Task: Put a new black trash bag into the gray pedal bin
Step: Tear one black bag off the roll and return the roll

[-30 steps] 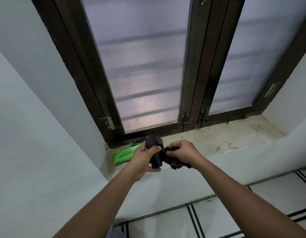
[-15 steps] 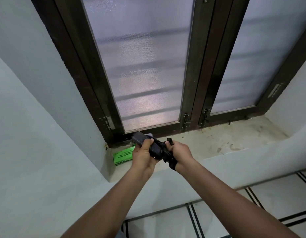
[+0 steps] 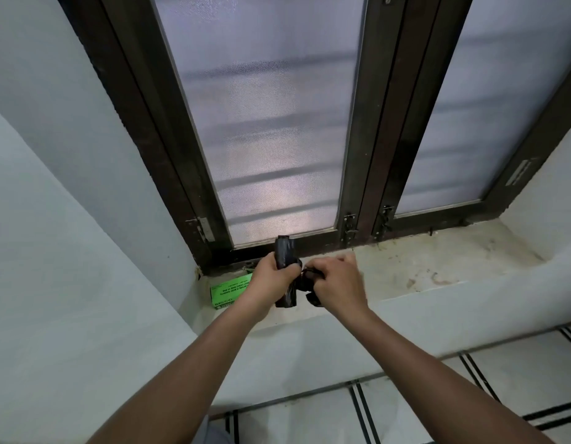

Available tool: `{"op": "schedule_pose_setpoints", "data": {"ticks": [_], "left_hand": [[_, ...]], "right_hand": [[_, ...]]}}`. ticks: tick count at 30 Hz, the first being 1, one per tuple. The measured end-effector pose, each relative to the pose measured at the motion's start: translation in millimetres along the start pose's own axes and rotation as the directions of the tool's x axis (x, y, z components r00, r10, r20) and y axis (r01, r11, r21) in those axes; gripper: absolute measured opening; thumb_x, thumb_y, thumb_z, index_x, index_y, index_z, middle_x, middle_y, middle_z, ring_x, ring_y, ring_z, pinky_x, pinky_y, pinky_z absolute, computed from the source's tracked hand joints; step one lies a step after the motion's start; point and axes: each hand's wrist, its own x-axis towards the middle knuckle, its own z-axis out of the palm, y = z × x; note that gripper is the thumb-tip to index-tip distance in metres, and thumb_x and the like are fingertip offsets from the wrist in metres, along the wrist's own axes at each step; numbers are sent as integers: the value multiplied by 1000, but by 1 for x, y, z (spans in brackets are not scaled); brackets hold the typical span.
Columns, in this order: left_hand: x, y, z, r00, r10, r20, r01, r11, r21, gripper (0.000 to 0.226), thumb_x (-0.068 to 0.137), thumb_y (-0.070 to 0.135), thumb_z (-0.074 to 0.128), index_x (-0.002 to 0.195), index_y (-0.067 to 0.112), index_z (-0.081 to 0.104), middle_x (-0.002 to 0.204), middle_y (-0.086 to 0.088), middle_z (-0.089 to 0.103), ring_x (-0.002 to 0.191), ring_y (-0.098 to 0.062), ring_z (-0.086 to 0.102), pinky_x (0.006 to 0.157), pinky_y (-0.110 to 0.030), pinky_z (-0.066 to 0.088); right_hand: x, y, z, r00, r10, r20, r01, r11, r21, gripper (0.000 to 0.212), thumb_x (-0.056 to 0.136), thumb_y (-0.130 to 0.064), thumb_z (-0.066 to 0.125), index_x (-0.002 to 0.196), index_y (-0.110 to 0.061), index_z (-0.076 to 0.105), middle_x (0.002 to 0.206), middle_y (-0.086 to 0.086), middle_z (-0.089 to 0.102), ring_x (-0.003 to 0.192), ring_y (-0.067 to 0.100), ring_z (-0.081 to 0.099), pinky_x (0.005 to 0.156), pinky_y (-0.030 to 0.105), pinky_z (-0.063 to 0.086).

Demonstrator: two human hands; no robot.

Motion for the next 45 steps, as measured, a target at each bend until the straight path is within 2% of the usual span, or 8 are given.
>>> {"op": "schedule_pose_setpoints", "data": {"ticks": [6, 12, 17, 21, 33, 36, 42, 45], "left_hand": [[9, -6, 16, 976, -217, -5, 177, 813, -555, 6, 99, 10, 59, 104, 7, 56, 87, -16, 63, 74, -28, 66, 66, -42, 60], [14, -10, 28, 929, -371, -10, 245, 633, -734, 12, 86, 14, 63, 96, 13, 57, 87, -11, 61, 72, -25, 64, 67, -33, 54], [16, -12, 28, 899, -430, -81, 150, 477, -866, 67, 30, 15, 59, 95, 10, 48, 93, -15, 51, 70, -33, 56, 63, -38, 54], [13, -9, 30, 874, -464, -142, 62, 397, -916, 64, 30, 15, 59, 93, 7, 48, 96, -16, 50, 74, -37, 55, 63, -44, 55], [-2, 10, 37, 896, -438, -69, 36, 227, -973, 31, 60, 15, 49, 90, 10, 41, 95, -14, 45, 71, -35, 54, 70, -48, 55], [-5, 10, 33, 907, -420, -35, 108, 310, -945, 37, 58, 14, 52, 94, 5, 49, 100, -18, 52, 79, -38, 61, 80, -48, 56], [-4, 20, -4, 989, -144, -42, 108, 877, -469, 16, 70, 14, 58, 84, 12, 66, 70, -10, 57, 53, -24, 55, 51, -28, 46], [-4, 26, -16, 996, -90, 11, 90, 961, -263, 30, 62, 21, 63, 89, 9, 66, 79, -15, 63, 65, -30, 61, 59, -38, 55]], "right_hand": [[2, -18, 8, 927, 360, 102, -353, 754, 554, 24, 99, -14, 57, 82, -19, 74, 74, 10, 68, 57, 26, 59, 34, 17, 35], [5, -21, 18, 801, 486, 350, -547, 357, 757, 31, 98, -6, 49, 71, -16, 62, 63, 7, 51, 50, 19, 42, 48, 25, 27], [4, -24, 31, 724, 482, 493, -579, 36, 814, 28, 95, -1, 46, 70, -13, 55, 80, 12, 56, 73, 26, 56, 61, 32, 45], [5, -23, 37, 688, 471, 552, -587, -87, 805, 22, 95, -2, 52, 76, -7, 61, 89, 17, 64, 84, 33, 66, 77, 41, 57], [12, -23, 33, 696, 334, 636, -596, -225, 771, 19, 98, -5, 47, 83, -9, 59, 100, 18, 64, 84, 33, 70, 54, 36, 62], [7, -21, 27, 723, 310, 617, -622, -96, 777, 16, 98, -8, 49, 94, -8, 64, 92, 15, 69, 74, 27, 73, 52, 28, 59], [4, -12, -30, 875, 11, 484, -323, 759, 566, 18, 89, -18, 74, 91, 0, 69, 67, 14, 54, 50, 20, 46, 47, 29, 36], [7, -13, -42, 904, 13, 428, -177, 921, 346, 10, 84, -16, 70, 92, -12, 71, 56, 8, 62, 47, 22, 54, 46, 26, 34]]}}
